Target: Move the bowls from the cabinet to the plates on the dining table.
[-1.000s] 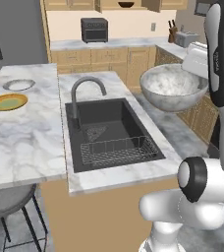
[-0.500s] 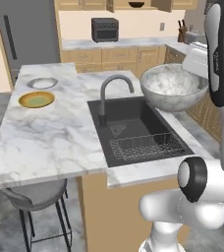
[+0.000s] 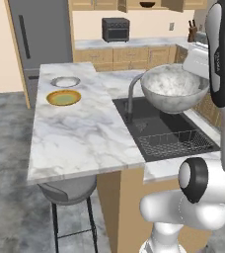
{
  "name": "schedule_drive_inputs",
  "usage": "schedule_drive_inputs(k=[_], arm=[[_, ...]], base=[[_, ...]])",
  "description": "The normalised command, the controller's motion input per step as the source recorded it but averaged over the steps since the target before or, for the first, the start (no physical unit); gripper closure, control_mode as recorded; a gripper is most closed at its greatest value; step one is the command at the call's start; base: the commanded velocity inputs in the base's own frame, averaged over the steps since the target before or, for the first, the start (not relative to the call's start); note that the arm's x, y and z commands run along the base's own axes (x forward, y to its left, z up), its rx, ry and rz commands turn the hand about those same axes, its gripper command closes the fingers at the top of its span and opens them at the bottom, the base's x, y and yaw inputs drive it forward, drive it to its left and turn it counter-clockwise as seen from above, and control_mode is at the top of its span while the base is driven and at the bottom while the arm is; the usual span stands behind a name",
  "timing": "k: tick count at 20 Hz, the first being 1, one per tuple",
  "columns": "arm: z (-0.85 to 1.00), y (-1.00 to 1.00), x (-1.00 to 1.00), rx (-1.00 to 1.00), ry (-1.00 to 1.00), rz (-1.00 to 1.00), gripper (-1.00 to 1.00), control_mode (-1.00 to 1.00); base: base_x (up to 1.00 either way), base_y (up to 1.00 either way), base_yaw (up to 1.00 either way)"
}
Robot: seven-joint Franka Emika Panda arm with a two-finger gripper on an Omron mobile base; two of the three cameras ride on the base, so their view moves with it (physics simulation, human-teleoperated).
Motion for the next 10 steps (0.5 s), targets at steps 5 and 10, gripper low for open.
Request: schedule_drive_inputs(k=[5,10], arm=[[0.0,0.0,0.0,0.0,0.0,0.0,1.0,1.0],[0.0,0.0,0.0,0.0,0.0,0.0,1.0,1.0]], base=[[0.0,0.62,0.0],[0.0,0.62,0.0]])
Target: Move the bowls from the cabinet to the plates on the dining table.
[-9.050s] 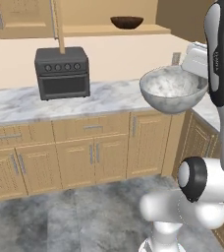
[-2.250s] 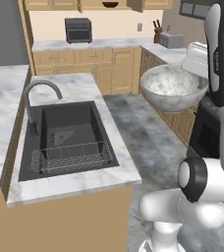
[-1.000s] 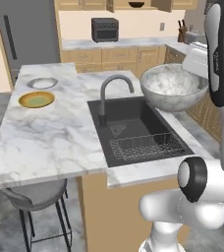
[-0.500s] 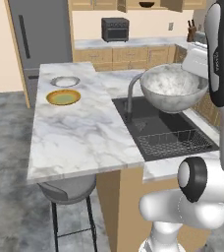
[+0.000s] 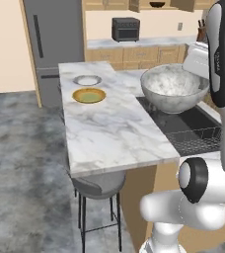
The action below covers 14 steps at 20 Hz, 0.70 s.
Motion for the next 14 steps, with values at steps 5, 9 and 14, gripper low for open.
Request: schedule_drive_inputs(k=[5,9,14], arm=[[0.0,0.0,0.0,0.0,0.0,0.0,1.0,1.0],[0.0,0.0,0.0,0.0,0.0,0.0,1.0,1.0],[0.0,0.0,0.0,0.0,0.0,0.0,1.0,1.0]], base=[[0.0,0.62,0.0],[0.0,0.62,0.0],[0.0,0.62,0.0]])
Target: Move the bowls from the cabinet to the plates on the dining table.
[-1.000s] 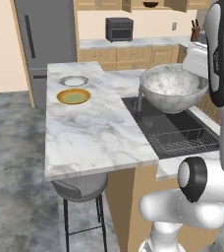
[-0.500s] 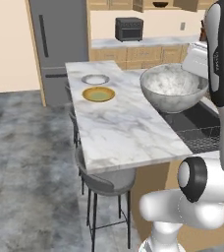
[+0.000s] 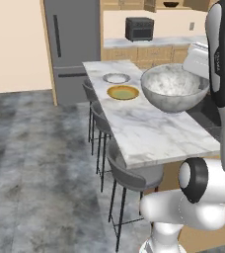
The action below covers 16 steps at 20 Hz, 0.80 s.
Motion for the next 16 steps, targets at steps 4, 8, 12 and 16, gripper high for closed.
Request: schedule_drive_inputs(k=[4,8,12,16], arm=[[0.0,0.0,0.0,0.0,0.0,0.0,1.0,1.0],[0.0,0.0,0.0,0.0,0.0,0.0,1.0,1.0],[0.0,0.0,0.0,0.0,0.0,0.0,1.0,1.0],[0.0,0.0,0.0,0.0,0.0,0.0,1.0,1.0]], base=[[0.0,0.62,0.0],[0.0,0.62,0.0],[0.0,0.62,0.0],[0.0,0.62,0.0]])
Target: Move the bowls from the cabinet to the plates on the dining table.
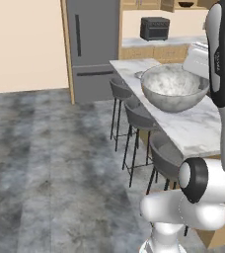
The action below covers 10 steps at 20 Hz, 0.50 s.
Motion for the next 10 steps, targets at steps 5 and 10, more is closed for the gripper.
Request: schedule_drive_inputs(k=[5,10], arm=[[0.0,0.0,0.0,0.0,0.0,0.0,1.0,1.0],[0.0,0.0,0.0,0.0,0.0,0.0,1.0,1.0]], base=[[0.0,0.62,0.0],[0.0,0.62,0.0]])
